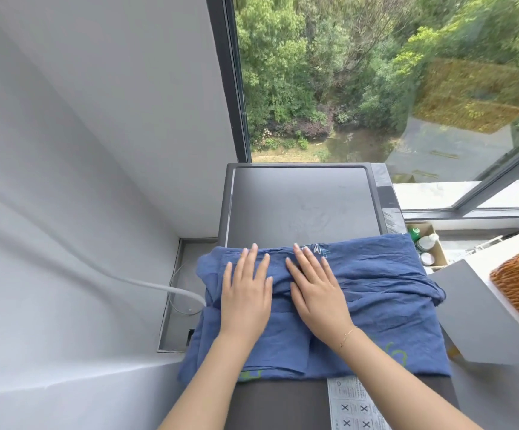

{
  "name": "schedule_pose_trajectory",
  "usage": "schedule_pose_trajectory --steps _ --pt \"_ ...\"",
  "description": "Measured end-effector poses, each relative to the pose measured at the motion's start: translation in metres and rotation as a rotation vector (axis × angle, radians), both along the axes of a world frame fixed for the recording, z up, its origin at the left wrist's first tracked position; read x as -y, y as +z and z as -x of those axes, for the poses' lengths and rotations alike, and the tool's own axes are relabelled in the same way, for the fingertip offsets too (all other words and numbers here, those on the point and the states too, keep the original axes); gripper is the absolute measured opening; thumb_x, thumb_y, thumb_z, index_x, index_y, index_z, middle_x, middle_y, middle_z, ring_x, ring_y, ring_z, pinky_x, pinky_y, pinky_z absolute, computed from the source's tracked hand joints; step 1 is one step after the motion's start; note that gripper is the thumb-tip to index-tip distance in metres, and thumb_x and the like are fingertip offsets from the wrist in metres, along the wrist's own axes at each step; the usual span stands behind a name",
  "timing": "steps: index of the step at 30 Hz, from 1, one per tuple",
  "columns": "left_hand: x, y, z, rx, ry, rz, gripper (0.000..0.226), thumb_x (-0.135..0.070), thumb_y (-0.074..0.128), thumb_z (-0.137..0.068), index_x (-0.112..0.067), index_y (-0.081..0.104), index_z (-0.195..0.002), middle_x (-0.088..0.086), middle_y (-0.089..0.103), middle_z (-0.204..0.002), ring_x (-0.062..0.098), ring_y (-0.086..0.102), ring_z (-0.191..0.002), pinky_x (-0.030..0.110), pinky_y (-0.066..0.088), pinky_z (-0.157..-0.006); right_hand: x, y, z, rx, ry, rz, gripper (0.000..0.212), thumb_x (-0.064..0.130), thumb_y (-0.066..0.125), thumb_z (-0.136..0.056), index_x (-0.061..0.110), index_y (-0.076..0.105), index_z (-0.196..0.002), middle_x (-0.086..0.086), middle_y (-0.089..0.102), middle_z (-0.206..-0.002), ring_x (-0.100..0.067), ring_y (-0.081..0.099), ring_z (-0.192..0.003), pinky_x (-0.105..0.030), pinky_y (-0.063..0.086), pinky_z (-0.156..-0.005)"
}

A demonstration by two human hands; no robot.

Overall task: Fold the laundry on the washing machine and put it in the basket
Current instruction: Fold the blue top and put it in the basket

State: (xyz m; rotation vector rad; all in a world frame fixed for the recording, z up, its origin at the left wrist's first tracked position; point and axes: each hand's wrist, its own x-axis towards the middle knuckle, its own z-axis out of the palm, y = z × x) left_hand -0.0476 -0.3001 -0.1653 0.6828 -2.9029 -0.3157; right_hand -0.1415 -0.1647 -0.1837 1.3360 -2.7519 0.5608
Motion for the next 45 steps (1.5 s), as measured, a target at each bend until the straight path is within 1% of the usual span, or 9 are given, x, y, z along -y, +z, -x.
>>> schedule_pose_trajectory --steps 8,12,16,19,24,28,36,41,45 --pt "0.007 -0.033 -0.015 0.110 -0.042 -0.018 0.053 -0.039 0.029 -0.097 -0.022 0.039 -0.145 0.007 0.028 -0.156 0.022 0.020 -0.144 0.045 0.013 -0.115 -0.039 -0.009 0.024 0.118 -0.210 -0.264 0.058 0.047 0.020 -0.096 0.024 0.030 -0.149 0.001 0.026 -0.156 -0.015 0.017 -0.145 -0.038 0.008 -0.116" --pt "0.006 -0.028 -0.013 0.123 -0.006 -0.069 0.060 -0.039 0.024 -0.091 -0.019 0.036 -0.147 0.005 0.018 -0.158 0.018 0.010 -0.145 0.045 0.002 -0.118 -0.065 0.010 0.044 0.267 -0.191 -0.106 0.065 0.048 0.012 -0.094 0.019 0.030 -0.149 0.001 0.016 -0.158 -0.013 0.009 -0.147 -0.022 -0.006 -0.116" --pt "-0.024 -0.006 0.001 0.005 -0.255 -0.121 0.080 -0.005 0.038 -0.065 -0.020 0.040 -0.144 0.004 0.024 -0.157 0.012 0.011 -0.144 0.045 0.002 -0.119 -0.118 0.025 0.055 0.048 -0.507 0.194 0.040 0.005 0.048 -0.086 0.003 0.059 -0.124 -0.014 0.053 -0.135 -0.034 0.046 -0.126 -0.045 0.034 -0.110" --pt "-0.062 -0.009 0.017 -0.037 -0.315 -0.101 0.086 0.003 0.053 -0.056 -0.018 0.047 -0.139 0.007 0.036 -0.152 0.020 0.033 -0.141 0.046 0.022 -0.116 -0.145 0.024 0.058 0.158 -0.689 0.164 0.051 -0.008 0.051 -0.077 0.002 0.057 -0.127 -0.015 0.051 -0.134 -0.036 0.045 -0.122 -0.047 0.038 -0.105" --pt "-0.076 -0.017 0.029 0.010 -0.039 -0.127 0.072 0.000 0.050 -0.068 -0.007 0.047 -0.139 0.014 0.047 -0.144 0.030 0.048 -0.131 0.052 0.040 -0.102 -0.163 0.007 0.074 0.370 -0.737 0.091 0.047 0.000 0.044 -0.088 0.006 0.052 -0.134 -0.015 0.056 -0.131 -0.034 0.047 -0.121 -0.041 0.041 -0.100" --pt "-0.067 -0.020 0.027 0.056 -0.028 -0.148 0.069 0.012 0.047 -0.081 -0.021 0.046 -0.141 0.013 0.035 -0.152 0.030 0.032 -0.141 0.046 0.026 -0.113 -0.175 -0.001 0.088 0.384 -0.741 0.075 0.039 0.005 0.042 -0.093 0.011 0.059 -0.128 -0.014 0.062 -0.124 -0.034 0.052 -0.116 -0.041 0.045 -0.093" --pt "-0.076 0.008 0.020 -0.061 0.054 -0.189 0.072 0.016 0.041 -0.082 -0.026 0.049 -0.139 0.003 0.035 -0.153 0.023 0.023 -0.145 0.048 0.011 -0.117 -0.208 0.012 0.059 0.041 -0.660 0.326 0.044 0.019 0.032 -0.092 0.006 0.065 -0.119 -0.009 0.065 -0.120 -0.029 0.056 -0.115 -0.041 0.044 -0.097" --pt "-0.110 0.002 0.014 0.152 0.158 -0.088 0.072 0.003 0.060 -0.078 -0.021 0.041 -0.144 0.012 0.024 -0.157 0.030 0.013 -0.147 0.060 0.008 -0.113 -0.228 -0.022 0.032 0.302 -0.599 0.231 0.043 0.018 0.040 -0.090 0.006 0.059 -0.127 -0.013 0.054 -0.134 -0.033 0.049 -0.122 -0.029 0.028 -0.105" --pt "-0.144 0.009 0.031 0.008 0.123 -0.035 0.072 0.004 0.046 -0.062 -0.007 0.054 -0.133 0.020 0.045 -0.144 0.037 0.040 -0.134 0.063 0.029 -0.103 -0.239 -0.015 0.037 0.771 -0.831 0.470 0.045 -0.006 0.040 -0.091 0.008 0.050 -0.133 -0.009 0.046 -0.140 -0.019 0.042 -0.125 -0.026 0.027 -0.107"
